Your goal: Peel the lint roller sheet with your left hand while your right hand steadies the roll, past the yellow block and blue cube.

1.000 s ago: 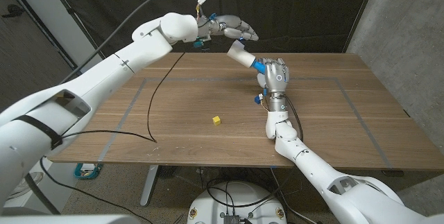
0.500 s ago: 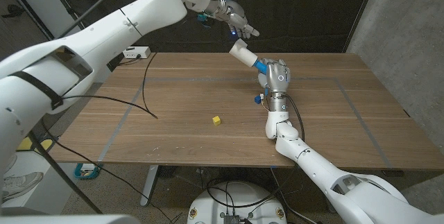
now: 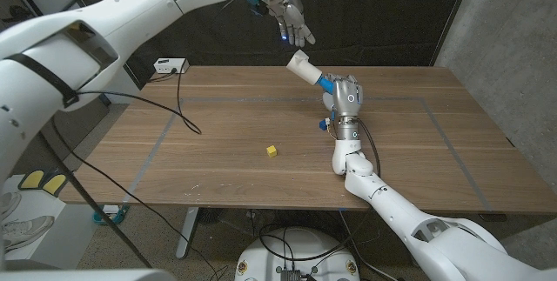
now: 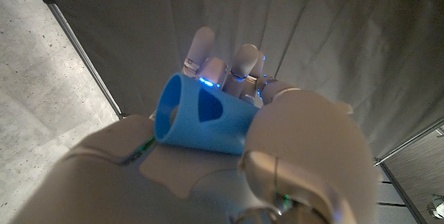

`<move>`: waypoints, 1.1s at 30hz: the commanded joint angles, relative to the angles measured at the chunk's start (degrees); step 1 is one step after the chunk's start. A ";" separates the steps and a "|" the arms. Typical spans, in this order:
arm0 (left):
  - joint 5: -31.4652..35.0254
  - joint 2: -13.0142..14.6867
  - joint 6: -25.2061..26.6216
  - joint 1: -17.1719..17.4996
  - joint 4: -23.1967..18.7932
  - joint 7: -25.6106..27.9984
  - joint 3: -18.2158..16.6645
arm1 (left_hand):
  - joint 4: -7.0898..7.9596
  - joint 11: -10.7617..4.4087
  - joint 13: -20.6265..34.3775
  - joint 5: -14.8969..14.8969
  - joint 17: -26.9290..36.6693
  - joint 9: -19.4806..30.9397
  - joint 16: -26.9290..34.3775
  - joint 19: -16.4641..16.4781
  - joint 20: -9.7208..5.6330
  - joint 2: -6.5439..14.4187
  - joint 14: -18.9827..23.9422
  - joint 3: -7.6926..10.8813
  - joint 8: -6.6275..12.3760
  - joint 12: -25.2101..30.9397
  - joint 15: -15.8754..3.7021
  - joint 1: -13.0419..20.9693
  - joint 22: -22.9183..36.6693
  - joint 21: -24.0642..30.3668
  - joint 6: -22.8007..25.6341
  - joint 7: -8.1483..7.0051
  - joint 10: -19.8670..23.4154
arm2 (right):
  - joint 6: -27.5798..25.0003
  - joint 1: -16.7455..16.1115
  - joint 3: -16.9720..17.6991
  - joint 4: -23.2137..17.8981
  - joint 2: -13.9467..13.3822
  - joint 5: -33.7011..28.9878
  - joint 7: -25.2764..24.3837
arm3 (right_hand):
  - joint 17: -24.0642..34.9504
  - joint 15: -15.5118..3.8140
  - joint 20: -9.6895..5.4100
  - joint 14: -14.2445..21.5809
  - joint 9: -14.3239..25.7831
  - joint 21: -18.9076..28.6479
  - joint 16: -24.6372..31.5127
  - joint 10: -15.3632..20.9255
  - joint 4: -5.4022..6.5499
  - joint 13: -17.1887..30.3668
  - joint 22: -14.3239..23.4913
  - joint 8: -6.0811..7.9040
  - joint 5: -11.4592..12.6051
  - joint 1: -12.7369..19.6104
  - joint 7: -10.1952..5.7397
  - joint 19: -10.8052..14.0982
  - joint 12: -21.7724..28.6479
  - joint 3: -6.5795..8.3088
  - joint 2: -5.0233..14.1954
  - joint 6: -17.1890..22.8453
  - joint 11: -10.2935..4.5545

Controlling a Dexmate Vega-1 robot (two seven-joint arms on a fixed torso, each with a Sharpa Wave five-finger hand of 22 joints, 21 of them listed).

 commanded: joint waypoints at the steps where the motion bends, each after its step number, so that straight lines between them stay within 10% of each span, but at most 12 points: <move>1: 5.15 -2.81 5.11 -6.26 1.17 -6.24 7.29 | -0.64 -0.28 0.47 -0.11 0.31 0.02 0.19 0.39 0.14 -0.11 0.58 0.02 0.00 0.77 -0.22 0.82 0.14 0.65 1.06 -0.09 0.22 | 1.64 -0.95 2.67 0.24 1.39 -3.12 0.01 | 0.32 -4.20 -8.28 0.15 0.22 0.41 0.27 0.10 -0.16 0.21 0.13 0.03 0.20 -0.15 -0.03 -0.14 0.47 0.28 0.56 0.44 -0.29; 10: 8.68 -4.70 6.46 -8.07 1.06 -6.97 11.03 | -3.61 -2.05 1.26 -0.16 0.72 -0.08 0.04 1.21 -0.12 -0.03 1.33 1.87 0.17 2.03 -1.35 4.73 -0.06 1.53 4.13 -1.88 0.89 | 3.20 -1.26 4.76 0.56 2.44 -5.50 0.01 | 0.30 -4.19 -8.34 0.16 0.10 0.45 0.26 0.13 -0.22 -0.20 0.11 -0.03 0.19 -0.21 0.13 -0.15 0.36 0.36 0.56 0.39 -0.27; 16: 9.88 -6.16 5.58 -8.35 2.10 -6.60 12.22 | -4.88 -3.00 1.86 -0.24 1.40 -0.09 -0.24 1.34 -1.09 -0.03 0.84 2.66 0.13 2.43 -2.15 6.06 -0.26 2.04 6.01 -6.99 -0.16 | 3.96 -1.28 5.85 1.19 3.04 -6.58 0.01 | 0.31 -4.19 -8.37 0.18 0.05 0.50 0.27 0.01 -0.27 0.10 0.11 -0.01 0.18 -0.26 0.16 -0.10 0.63 0.46 0.57 0.46 -0.26; 33: 10.21 -11.01 1.90 -11.11 8.25 -10.99 15.10 | -7.44 -3.51 2.78 -0.36 2.56 -0.09 -0.58 1.02 -1.88 -0.76 -0.47 3.89 -0.32 3.09 -2.71 8.92 -0.56 2.68 7.94 -5.86 -1.70 | 6.93 -1.81 10.68 2.30 5.51 -11.00 0.01 | 0.31 -4.20 -8.32 0.09 0.07 0.53 0.26 -0.18 -0.37 0.12 0.11 0.09 0.19 -0.42 0.19 -0.19 0.84 0.66 0.54 0.57 -0.13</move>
